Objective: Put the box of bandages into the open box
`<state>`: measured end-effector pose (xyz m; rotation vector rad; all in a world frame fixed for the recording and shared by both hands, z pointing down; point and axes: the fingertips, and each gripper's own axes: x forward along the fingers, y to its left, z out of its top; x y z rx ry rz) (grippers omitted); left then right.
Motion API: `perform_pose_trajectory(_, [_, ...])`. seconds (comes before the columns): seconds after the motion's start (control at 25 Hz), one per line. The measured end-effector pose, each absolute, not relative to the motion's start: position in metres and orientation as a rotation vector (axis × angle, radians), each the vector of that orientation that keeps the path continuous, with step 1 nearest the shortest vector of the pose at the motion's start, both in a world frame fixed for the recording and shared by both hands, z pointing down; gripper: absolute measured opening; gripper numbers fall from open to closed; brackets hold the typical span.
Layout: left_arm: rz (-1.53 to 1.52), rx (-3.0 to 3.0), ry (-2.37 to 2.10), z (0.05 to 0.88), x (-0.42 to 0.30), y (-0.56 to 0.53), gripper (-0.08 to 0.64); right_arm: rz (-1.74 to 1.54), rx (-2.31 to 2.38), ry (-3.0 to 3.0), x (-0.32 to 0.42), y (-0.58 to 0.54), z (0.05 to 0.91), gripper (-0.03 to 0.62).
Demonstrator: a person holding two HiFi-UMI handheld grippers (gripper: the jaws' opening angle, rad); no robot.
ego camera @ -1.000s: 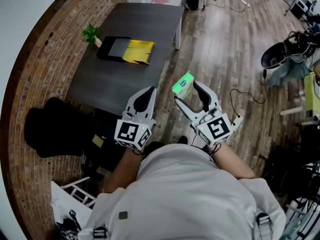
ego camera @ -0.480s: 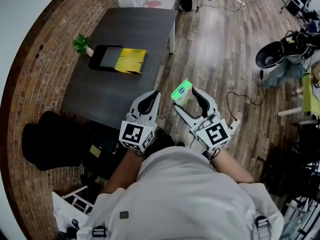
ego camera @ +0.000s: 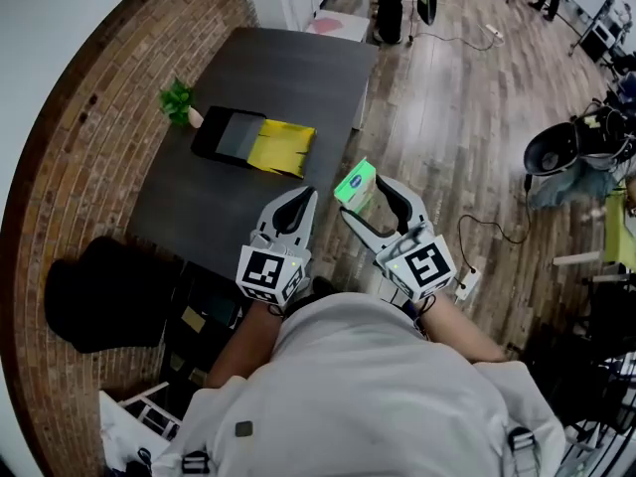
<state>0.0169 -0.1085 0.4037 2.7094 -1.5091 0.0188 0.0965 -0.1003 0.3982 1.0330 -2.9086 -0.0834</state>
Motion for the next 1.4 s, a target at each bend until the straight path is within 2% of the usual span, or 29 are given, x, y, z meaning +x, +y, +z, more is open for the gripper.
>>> perform_pose_trajectory(0.28, [-0.005,2.649,-1.652,0.391,-0.055,-0.131,0.018,-0.090,0.861,-2.940,0.021,-0.137,0.393,0.308])
perform_pose_trajectory(0.88, [-0.018,2.292,-2.012,0.412,-0.153,-0.137,0.018,-0.105,0.286,-2.994,-0.092,-0.172,0.412,0.308])
perform_pose_trajectory(1.4, [-0.021,1.962,-2.243,0.443,-0.194,-0.237,0.018,-0.087,-0.126,-2.914,-0.145,-0.296,0.443,0.308])
